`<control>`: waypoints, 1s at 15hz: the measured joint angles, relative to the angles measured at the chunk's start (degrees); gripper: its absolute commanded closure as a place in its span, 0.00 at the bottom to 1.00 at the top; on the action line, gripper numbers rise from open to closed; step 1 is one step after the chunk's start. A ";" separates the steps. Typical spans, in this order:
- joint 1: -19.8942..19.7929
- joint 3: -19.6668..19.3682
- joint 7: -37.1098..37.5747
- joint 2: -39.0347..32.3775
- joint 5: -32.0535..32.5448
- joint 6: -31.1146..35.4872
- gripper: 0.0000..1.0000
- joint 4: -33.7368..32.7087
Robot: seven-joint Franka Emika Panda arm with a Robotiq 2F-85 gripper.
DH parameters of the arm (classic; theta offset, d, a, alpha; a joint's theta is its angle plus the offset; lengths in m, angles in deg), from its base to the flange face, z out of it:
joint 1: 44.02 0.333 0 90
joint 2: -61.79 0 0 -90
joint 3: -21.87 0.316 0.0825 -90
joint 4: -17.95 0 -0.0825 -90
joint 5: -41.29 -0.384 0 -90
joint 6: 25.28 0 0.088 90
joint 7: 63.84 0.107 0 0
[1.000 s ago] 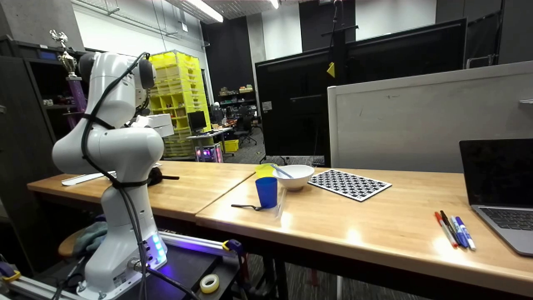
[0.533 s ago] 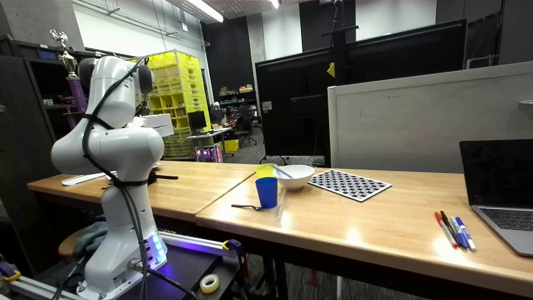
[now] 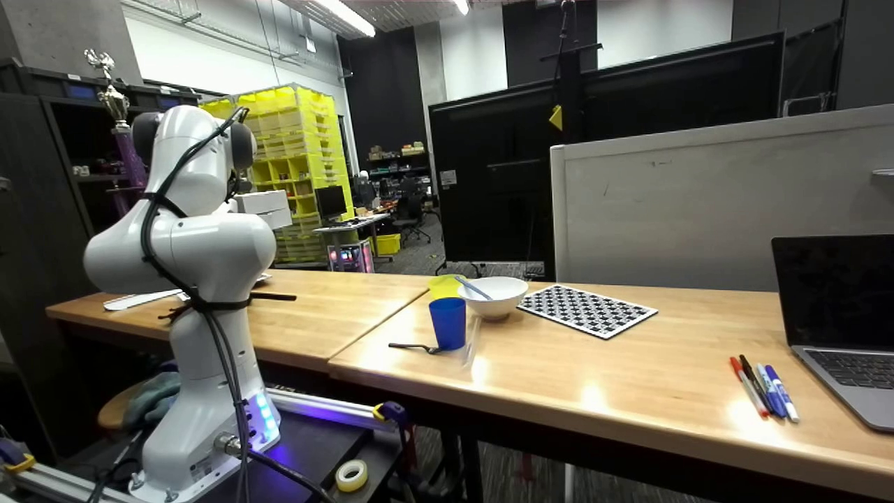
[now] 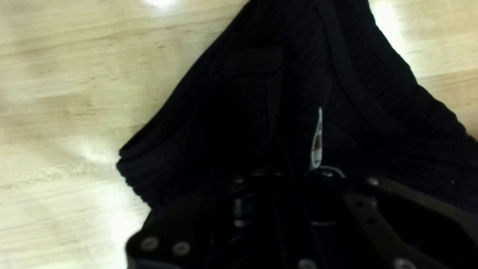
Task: Use the towel to wipe the table
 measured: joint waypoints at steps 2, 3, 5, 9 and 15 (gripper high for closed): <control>0.67 -0.32 0.00 -1.50 0.36 -2.63 0.97 -2.99; 0.99 -0.52 0.00 -2.22 0.59 -3.95 0.97 -4.47; 1.56 -0.85 0.00 -3.71 0.86 -6.42 0.97 -7.41; 2.54 -1.64 0.00 -6.33 0.91 -10.19 0.97 -12.46; 3.42 -2.42 0.00 -8.53 0.91 -13.22 0.52 -16.88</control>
